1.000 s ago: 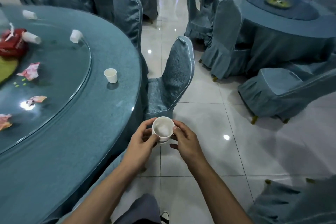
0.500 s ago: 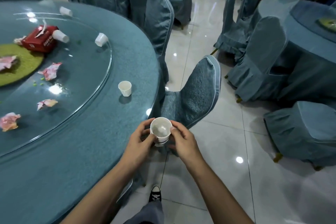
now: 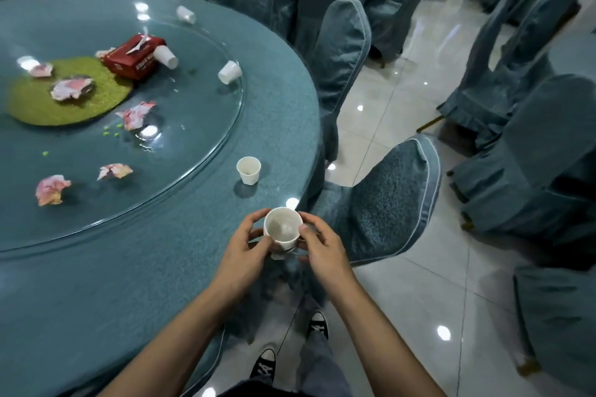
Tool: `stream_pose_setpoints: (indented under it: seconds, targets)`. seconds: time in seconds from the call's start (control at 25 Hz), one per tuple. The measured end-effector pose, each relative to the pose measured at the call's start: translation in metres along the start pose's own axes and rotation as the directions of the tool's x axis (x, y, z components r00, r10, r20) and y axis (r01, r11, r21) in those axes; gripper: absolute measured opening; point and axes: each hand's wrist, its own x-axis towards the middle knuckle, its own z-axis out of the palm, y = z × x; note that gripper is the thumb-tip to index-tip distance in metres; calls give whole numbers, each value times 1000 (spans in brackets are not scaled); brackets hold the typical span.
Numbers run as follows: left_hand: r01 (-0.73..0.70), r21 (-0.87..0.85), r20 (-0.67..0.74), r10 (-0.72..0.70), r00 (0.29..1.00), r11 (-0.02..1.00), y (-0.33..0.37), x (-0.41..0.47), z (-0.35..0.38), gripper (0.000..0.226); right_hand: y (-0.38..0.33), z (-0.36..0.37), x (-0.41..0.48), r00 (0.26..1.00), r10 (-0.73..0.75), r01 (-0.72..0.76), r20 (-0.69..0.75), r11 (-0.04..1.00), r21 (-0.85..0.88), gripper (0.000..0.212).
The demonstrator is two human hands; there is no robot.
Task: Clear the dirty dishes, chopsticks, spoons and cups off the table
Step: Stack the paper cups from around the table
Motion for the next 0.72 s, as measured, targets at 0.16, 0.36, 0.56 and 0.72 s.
stream_pose_setpoints:
  seconds: [0.16, 0.36, 0.56, 0.72]
  targets:
    - [4, 7, -94, -4, 996, 1000, -3, 20, 8, 47, -3, -10, 42, 991, 30, -25, 129, 999, -39, 24]
    - [16, -7, -214, -17, 977, 1000, -9, 32, 27, 52, 0, -19, 84, 958, 64, -34, 278, 993, -110, 22]
    - [29, -47, -335, -44, 941, 998, -19, 44, 38, 55, 9, -18, 115, 901, 98, -11, 422, 979, -205, 31]
    - [52, -69, -405, -76, 911, 996, -21, 56, 28, 54, 2, -3, 134, 867, 106, 2, 488, 976, -216, 31]
